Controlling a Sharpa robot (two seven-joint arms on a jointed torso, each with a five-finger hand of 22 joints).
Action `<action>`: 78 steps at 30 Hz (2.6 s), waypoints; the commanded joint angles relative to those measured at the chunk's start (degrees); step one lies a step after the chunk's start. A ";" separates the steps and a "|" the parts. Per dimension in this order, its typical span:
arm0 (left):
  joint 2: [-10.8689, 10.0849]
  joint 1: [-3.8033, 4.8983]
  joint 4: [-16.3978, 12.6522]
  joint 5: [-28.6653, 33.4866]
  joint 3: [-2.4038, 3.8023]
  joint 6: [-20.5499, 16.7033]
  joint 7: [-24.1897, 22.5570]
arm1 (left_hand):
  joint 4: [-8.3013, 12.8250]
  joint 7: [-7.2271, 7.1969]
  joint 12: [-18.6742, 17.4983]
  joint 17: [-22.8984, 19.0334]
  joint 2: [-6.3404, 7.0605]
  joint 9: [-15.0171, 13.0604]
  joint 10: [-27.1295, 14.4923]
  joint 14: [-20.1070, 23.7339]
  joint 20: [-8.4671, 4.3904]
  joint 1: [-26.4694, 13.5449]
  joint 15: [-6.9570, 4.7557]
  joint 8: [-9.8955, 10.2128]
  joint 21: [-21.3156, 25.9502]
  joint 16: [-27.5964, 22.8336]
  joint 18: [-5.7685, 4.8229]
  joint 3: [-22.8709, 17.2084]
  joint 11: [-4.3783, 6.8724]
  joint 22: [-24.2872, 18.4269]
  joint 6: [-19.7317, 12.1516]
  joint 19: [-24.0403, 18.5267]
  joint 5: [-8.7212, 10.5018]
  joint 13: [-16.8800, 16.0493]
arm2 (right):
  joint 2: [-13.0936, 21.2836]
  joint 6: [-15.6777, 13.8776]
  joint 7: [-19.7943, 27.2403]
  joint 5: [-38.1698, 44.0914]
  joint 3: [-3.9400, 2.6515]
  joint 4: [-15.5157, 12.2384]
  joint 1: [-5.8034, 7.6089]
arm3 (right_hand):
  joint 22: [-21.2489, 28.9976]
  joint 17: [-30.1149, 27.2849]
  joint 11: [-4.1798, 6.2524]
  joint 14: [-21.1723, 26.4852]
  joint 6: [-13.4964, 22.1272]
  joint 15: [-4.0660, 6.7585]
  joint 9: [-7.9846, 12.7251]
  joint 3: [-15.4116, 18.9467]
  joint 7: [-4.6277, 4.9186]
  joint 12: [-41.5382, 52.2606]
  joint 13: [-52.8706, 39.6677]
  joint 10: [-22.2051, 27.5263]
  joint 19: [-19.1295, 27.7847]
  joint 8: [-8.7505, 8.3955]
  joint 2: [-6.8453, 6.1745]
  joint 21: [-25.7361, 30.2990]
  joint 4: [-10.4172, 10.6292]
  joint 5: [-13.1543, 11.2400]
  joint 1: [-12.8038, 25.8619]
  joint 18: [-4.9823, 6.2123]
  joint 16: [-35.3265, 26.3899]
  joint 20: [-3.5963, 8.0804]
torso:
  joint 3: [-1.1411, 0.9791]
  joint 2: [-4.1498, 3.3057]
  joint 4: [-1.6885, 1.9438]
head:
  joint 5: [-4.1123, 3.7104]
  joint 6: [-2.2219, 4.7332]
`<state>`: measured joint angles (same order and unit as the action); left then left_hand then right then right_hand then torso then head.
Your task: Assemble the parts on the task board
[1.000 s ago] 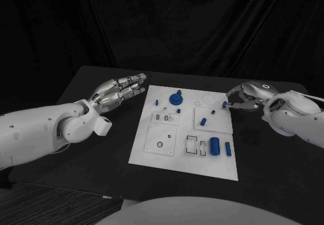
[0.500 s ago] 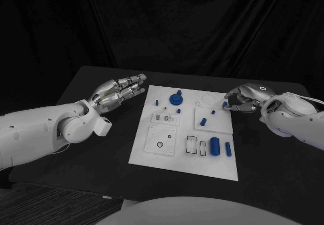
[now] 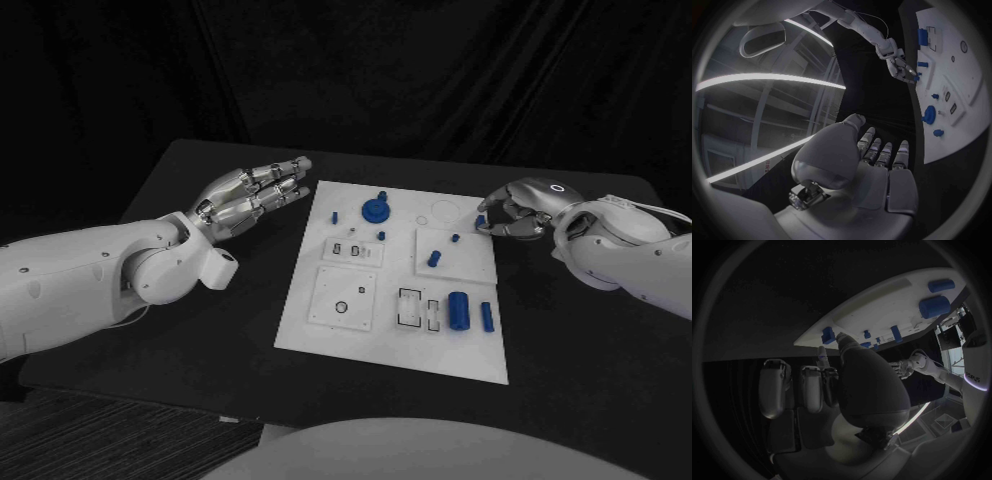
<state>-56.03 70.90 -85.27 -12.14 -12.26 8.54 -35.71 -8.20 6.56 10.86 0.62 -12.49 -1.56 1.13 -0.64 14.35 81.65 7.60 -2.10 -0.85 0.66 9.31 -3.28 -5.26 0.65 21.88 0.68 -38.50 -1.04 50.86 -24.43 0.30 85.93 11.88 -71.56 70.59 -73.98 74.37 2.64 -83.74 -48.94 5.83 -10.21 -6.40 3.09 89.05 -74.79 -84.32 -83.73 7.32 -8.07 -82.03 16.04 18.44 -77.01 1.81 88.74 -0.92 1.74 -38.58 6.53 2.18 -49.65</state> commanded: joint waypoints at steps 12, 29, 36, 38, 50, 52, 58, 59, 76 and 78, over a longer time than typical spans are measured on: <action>0.05 -0.13 -0.05 0.03 0.05 0.82 -0.68 | 0.65 -0.08 0.52 -0.21 -0.19 -0.89 -0.08 -0.04 0.26 0.29 0.48 -0.50 0.04 0.33 0.99 -2.87 -0.39 -0.04 -0.60 0.29 -0.92 -0.60 | -0.47 0.97 -0.37 0.05 -0.02 0.74 -0.23 | -12.95 13.55 -0.59 -5.75 -1.16 -0.44 0.18 -1.22 0.05 0.95 -15.21 -5.68 -2.35 0.86 0.70 -0.05 -0.52 3.48 -1.96 0.23 -0.33 -0.17 | -0.01 -0.02 -0.03 | 0.20 0.00; 0.06 -0.17 0.01 0.03 0.05 1.02 -0.51 | 0.65 -0.08 0.52 -0.21 -0.19 -0.89 -0.08 -0.04 0.26 0.29 0.48 -0.50 0.04 0.33 0.99 -2.87 -0.39 -0.04 -0.60 0.29 -0.92 -0.60 | -0.90 1.65 -0.83 0.05 -0.03 1.22 -0.24 | -12.96 13.38 -0.67 -5.70 -3.82 -0.51 -1.08 -1.59 0.09 0.95 -15.21 -5.68 -2.29 2.55 0.95 0.19 -1.22 3.87 -2.74 0.28 -0.47 -0.24 | 0.00 0.00 0.04 | 0.05 -0.35; -0.01 -0.19 0.01 0.03 0.05 1.12 -0.39 | 0.69 -0.05 0.55 -0.20 -0.15 -0.89 -0.09 -0.06 0.30 0.25 0.55 -0.49 0.05 0.36 0.98 -3.09 -0.43 -0.05 -0.64 0.29 -0.92 -0.60 | -1.10 1.91 -1.05 0.05 -0.03 1.42 -0.25 | -12.94 13.26 -0.61 -5.67 -4.89 -0.47 -1.80 -1.69 0.01 0.95 -15.21 -5.68 -2.23 3.30 1.12 0.35 -1.62 3.72 -3.06 0.31 -0.57 -0.22 | 0.03 -0.01 0.00 | 0.14 -0.35; -0.01 -0.19 0.02 0.03 0.05 1.14 -0.38 | 0.69 -0.05 0.55 -0.20 -0.15 -0.89 -0.09 -0.06 0.30 0.25 0.55 -0.49 0.05 0.36 0.98 -3.09 -0.43 -0.05 -0.64 0.29 -0.92 -0.60 | -1.14 1.93 -1.07 0.05 -0.03 1.45 -0.25 | -12.93 13.28 -0.59 -5.67 -5.12 -0.45 -2.01 -1.70 -0.01 0.95 -15.21 -5.68 -2.21 3.50 1.17 0.42 -1.72 3.67 -3.12 0.32 -0.55 -0.21 | 0.02 -0.01 -0.01 | 0.12 -0.35; 0.04 -0.22 0.06 0.03 0.05 1.22 -0.36 | 0.69 -0.05 0.55 -0.20 -0.15 -0.89 -0.09 -0.06 0.30 0.25 0.55 -0.49 0.05 0.36 0.98 -3.09 -0.43 -0.05 -0.64 0.29 -0.92 -0.60 | -1.22 0.61 -0.68 0.05 -0.03 1.45 -0.25 | -12.98 13.25 -0.44 -5.66 -6.63 -0.33 -3.52 -1.72 -0.23 0.95 -15.21 -5.68 -2.22 4.80 1.65 0.50 -2.29 3.18 -3.37 0.33 -0.58 -0.12 | -0.01 -0.02 -0.01 | 0.25 -0.35; -0.01 -0.22 0.05 0.03 0.05 1.23 -0.36 | 0.69 -0.05 0.55 -0.20 -0.15 -0.89 -0.09 -0.06 0.30 0.25 0.55 -0.49 0.05 0.36 0.98 -3.09 -0.43 -0.05 -0.64 0.29 -0.92 -0.60 | -1.11 -0.72 -0.48 0.05 -0.03 1.27 -0.24 | -12.99 13.26 -0.40 -5.67 -6.84 -0.30 -3.73 -1.75 -0.26 0.95 -15.21 -5.68 -2.22 4.97 1.72 0.50 -2.38 3.21 -3.43 0.33 -0.57 -0.09 | 0.01 -0.01 0.00 | 0.30 -0.35; -0.12 -0.23 0.04 0.03 0.05 1.22 -0.30 | 0.69 -0.05 0.55 -0.20 -0.15 -0.89 -0.09 -0.06 0.30 0.25 0.55 -0.49 0.05 0.36 0.98 -3.09 -0.43 -0.05 -0.64 0.29 -0.92 -0.60 | -0.18 -4.58 0.17 -0.67 -0.04 -0.84 -0.11 | -13.03 13.26 -0.37 -5.67 -7.52 -0.27 -4.35 -1.79 -0.21 0.95 -15.21 -5.68 -2.27 5.50 1.84 0.47 -2.66 3.65 -3.62 0.32 -0.58 -0.04 | 0.01 -0.02 0.01 | 0.55 -0.35; -0.10 -0.23 0.05 0.03 0.05 1.21 -0.28 | 0.69 -0.05 0.55 -0.20 -0.15 -0.89 -0.09 -0.06 0.30 0.25 0.55 -0.49 0.05 0.36 0.98 -3.09 -0.43 -0.05 -0.64 0.29 -0.92 -0.60 | 0.09 -5.14 0.25 -0.96 -0.05 -1.56 0.05 | -13.03 13.26 -0.38 -5.67 -7.65 -0.27 -4.49 -1.83 -0.20 0.95 -15.21 -5.68 -2.27 5.60 1.88 0.49 -2.73 3.83 -3.70 0.32 -0.58 -0.03 | 0.02 -0.01 0.00 | 0.59 -0.35; 0.39 -0.24 0.30 0.03 0.05 1.40 0.04 | 0.71 -0.08 0.61 -0.19 -0.12 -0.88 -0.08 -0.07 0.33 0.20 0.61 -0.48 0.03 0.38 0.97 -3.27 -0.49 -0.03 -0.73 0.31 -0.91 -0.61 | -2.86 -4.30 0.00 -1.98 -0.08 -10.31 4.72 | -13.03 13.22 -0.53 -5.67 -8.07 -0.36 -5.43 -2.20 0.07 0.95 -15.21 -5.68 -2.27 6.02 2.27 0.64 -3.38 5.47 -4.24 0.34 -0.61 -0.05 | 0.04 0.00 0.00 | 0.84 -0.35; 0.40 -0.24 0.30 0.03 0.05 1.43 0.09 | 0.71 -0.08 0.61 -0.19 -0.12 -0.88 -0.08 -0.07 0.33 0.20 0.61 -0.48 0.03 0.38 0.97 -3.27 -0.49 -0.03 -0.73 0.31 -0.91 -0.61 | -4.00 -3.33 0.04 -1.98 -0.08 -10.54 4.71 | -13.01 13.23 -0.55 -5.67 -8.05 -0.37 -5.48 -2.24 0.10 0.95 -15.21 -5.68 -2.24 6.02 2.31 0.72 -3.43 5.54 -4.27 0.36 -0.60 -0.06 | 0.01 -0.01 0.03 | 0.91 -0.35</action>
<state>-55.72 70.74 -84.91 -12.15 -12.26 9.18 -35.15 -7.81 6.76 10.86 0.62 -12.49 -1.56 1.13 -0.64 14.35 81.65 7.61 -2.10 -0.85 0.66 9.30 -5.09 -5.26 0.59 21.68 0.68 -38.50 -1.04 47.21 -28.74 0.42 84.21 11.83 -81.79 75.24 -73.98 74.37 2.63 -84.10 -55.91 5.48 -13.72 -7.82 3.11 89.05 -74.79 -84.32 -83.74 11.76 -6.03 -82.01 13.33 22.62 -79.63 1.81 88.73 -0.92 1.76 -38.58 6.52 2.96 -50.01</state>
